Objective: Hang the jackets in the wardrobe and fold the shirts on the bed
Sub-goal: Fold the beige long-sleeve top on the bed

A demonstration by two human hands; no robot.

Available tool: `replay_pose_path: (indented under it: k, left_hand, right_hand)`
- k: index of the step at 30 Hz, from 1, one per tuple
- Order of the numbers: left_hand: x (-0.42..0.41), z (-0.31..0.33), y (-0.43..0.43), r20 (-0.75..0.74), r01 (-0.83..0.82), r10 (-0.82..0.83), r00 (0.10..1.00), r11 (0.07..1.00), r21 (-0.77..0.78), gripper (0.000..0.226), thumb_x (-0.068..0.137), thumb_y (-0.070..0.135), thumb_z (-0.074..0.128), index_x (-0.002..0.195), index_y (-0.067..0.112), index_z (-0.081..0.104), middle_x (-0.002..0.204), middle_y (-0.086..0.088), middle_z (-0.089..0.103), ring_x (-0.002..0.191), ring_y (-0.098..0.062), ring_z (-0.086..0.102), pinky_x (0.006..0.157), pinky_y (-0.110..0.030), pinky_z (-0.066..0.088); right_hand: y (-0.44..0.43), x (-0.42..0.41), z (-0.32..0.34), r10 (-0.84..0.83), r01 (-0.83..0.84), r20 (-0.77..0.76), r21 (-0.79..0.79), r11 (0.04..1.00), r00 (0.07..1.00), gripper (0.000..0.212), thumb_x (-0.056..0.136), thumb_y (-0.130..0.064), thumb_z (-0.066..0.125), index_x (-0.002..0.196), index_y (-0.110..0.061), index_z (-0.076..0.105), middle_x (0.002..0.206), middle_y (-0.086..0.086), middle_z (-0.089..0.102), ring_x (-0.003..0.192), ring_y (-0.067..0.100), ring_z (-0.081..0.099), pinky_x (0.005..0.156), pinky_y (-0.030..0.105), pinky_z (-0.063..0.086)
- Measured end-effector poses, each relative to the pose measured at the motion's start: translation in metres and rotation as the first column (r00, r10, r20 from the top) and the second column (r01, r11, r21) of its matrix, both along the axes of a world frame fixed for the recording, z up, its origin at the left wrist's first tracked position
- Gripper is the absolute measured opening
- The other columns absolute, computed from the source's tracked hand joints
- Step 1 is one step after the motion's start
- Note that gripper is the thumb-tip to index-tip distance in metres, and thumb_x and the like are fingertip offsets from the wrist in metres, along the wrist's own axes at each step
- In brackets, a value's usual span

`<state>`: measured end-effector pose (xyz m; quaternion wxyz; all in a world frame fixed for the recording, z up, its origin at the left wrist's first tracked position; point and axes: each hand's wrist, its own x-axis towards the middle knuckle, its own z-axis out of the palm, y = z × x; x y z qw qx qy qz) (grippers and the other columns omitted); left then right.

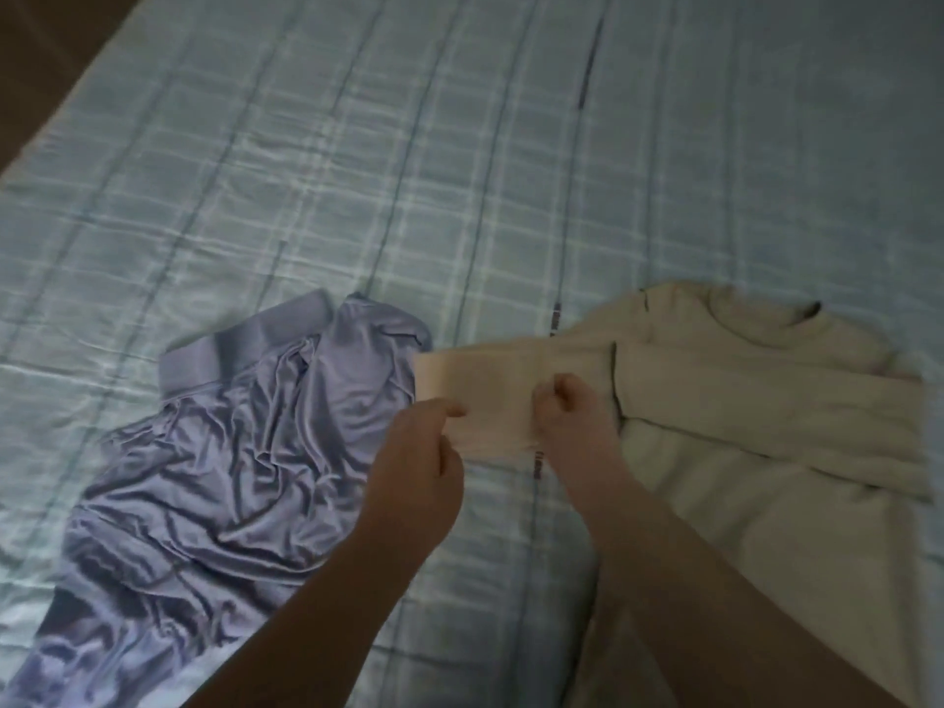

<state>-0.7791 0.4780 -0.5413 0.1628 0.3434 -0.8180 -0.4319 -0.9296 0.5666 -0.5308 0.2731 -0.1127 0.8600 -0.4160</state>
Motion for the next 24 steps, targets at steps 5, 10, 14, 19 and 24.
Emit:
replay_pose_path:
  k: [5,10,14,19,24]
  left_hand:
    - [-0.051,-0.031,0.035,0.424,0.366,-0.196,0.884,0.854,-0.369,0.098,0.078,0.048,0.067,0.157,0.016,0.019,0.162,-0.015,0.021,0.151,-0.036,0.015,0.119,-0.055,0.018]
    - [-0.12,-0.036,0.062,0.505,0.387,-0.155,0.849,0.832,-0.396,0.099,0.071,0.024,0.071,0.156,0.019,0.02,0.161,-0.017,0.023,0.148,-0.039,0.021,0.117,-0.058,0.023]
    - [-0.167,-0.034,0.105,0.503,0.431,-0.203,0.84,0.813,-0.391,0.085,0.08,0.024,0.048,0.158,0.023,0.014,0.165,-0.011,0.015,0.151,-0.033,0.013,0.12,-0.053,0.02]
    - [-0.225,-0.039,0.155,0.537,0.528,-0.291,0.791,0.769,-0.36,0.077,0.089,0.028,0.045,0.158,0.027,0.012,0.165,-0.01,0.012,0.153,-0.031,0.004,0.123,-0.05,0.009]
    - [-0.271,-0.046,0.197,0.599,0.583,-0.29,0.746,0.718,-0.379,0.078,0.091,0.039,0.048,0.158,0.032,0.007,0.166,-0.007,0.006,0.153,-0.03,0.001,0.122,-0.051,0.005]
  right_hand:
    - [0.037,-0.059,0.007,-0.039,0.04,-0.108,0.002,0.999,0.993,0.025,0.099,-0.023,0.048,0.08,-0.008,0.054,0.068,0.001,0.051,0.061,0.014,0.045,0.061,0.031,0.037]
    - [0.098,-0.118,0.018,-0.059,0.061,-0.197,0.001,0.998,0.979,0.029,0.098,-0.021,0.048,0.079,0.001,0.049,0.066,0.006,0.045,0.061,0.016,0.039,0.062,0.037,0.03]
    - [0.175,-0.18,0.011,-0.161,0.167,-0.221,0.01,0.986,0.962,0.034,0.098,-0.029,0.049,0.08,0.0,0.052,0.068,0.008,0.051,0.064,0.019,0.044,0.061,0.036,0.037]
    - [0.268,-0.25,-0.01,-0.246,0.271,-0.223,0.088,0.958,0.943,0.034,0.1,-0.037,0.046,0.086,-0.01,0.061,0.08,0.011,0.064,0.079,0.031,0.06,0.073,0.04,0.046]
    - [0.333,-0.3,-0.024,-0.303,0.344,-0.257,0.132,0.93,0.918,0.027,0.099,-0.02,0.047,0.086,0.0,0.06,0.084,0.017,0.062,0.084,0.035,0.059,0.073,0.039,0.041]
